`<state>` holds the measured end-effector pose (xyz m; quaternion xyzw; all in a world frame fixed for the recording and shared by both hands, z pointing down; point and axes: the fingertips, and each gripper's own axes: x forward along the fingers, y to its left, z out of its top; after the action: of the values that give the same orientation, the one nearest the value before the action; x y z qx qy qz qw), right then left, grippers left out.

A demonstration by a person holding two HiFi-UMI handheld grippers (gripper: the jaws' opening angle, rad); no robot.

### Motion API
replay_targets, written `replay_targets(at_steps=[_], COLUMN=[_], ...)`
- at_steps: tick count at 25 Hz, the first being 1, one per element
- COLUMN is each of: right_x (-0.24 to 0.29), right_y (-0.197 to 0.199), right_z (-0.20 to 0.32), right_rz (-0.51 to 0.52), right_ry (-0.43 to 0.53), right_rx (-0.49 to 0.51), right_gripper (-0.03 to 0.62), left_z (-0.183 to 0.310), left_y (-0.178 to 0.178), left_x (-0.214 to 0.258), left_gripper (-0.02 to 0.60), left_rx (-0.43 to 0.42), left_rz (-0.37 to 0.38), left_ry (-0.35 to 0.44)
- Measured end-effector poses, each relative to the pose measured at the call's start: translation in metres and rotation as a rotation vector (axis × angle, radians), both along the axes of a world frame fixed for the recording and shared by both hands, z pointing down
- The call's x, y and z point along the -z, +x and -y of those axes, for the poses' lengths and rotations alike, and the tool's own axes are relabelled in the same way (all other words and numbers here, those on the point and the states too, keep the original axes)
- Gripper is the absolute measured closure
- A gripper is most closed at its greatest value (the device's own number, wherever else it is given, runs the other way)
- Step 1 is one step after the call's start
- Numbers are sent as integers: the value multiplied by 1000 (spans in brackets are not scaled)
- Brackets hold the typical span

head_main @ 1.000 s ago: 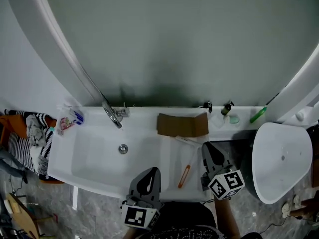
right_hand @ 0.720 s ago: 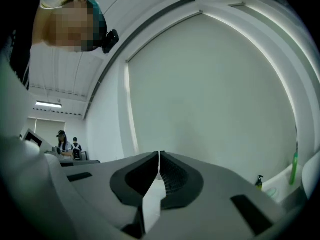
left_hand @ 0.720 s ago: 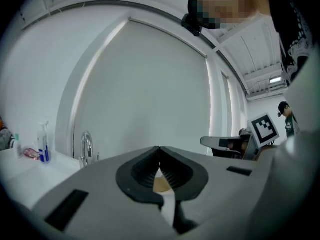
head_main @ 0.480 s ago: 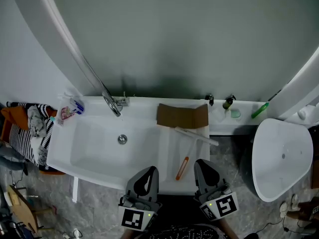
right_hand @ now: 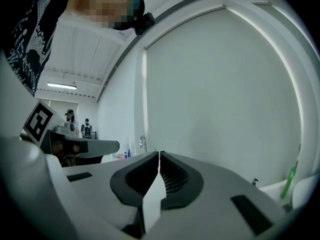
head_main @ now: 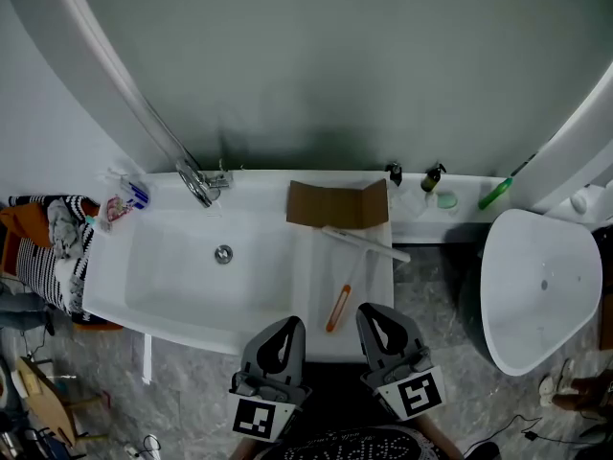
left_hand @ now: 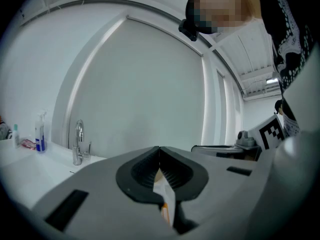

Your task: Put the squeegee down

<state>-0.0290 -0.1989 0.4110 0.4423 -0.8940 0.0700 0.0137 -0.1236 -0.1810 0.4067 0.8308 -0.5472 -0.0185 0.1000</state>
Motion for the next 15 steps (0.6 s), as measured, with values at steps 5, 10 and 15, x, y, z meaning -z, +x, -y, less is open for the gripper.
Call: replay_targets(at_steps=[5, 10, 15], right_x=[-1, -5, -14], right_y=[22, 17, 12], right_z=[16, 22, 23], right_rz=[-8, -6, -14], right_ry=[46, 29, -20], right_rx=[-52, -15, 16], right_gripper=[568, 568, 568], left_z=[5, 11, 9], left_y=[18, 22, 65], left_x=[-5, -21, -34], left_gripper=[577, 577, 577], left_rx=[-49, -50, -229], left_rz=[44, 149, 196], left_ry=[35, -17, -13])
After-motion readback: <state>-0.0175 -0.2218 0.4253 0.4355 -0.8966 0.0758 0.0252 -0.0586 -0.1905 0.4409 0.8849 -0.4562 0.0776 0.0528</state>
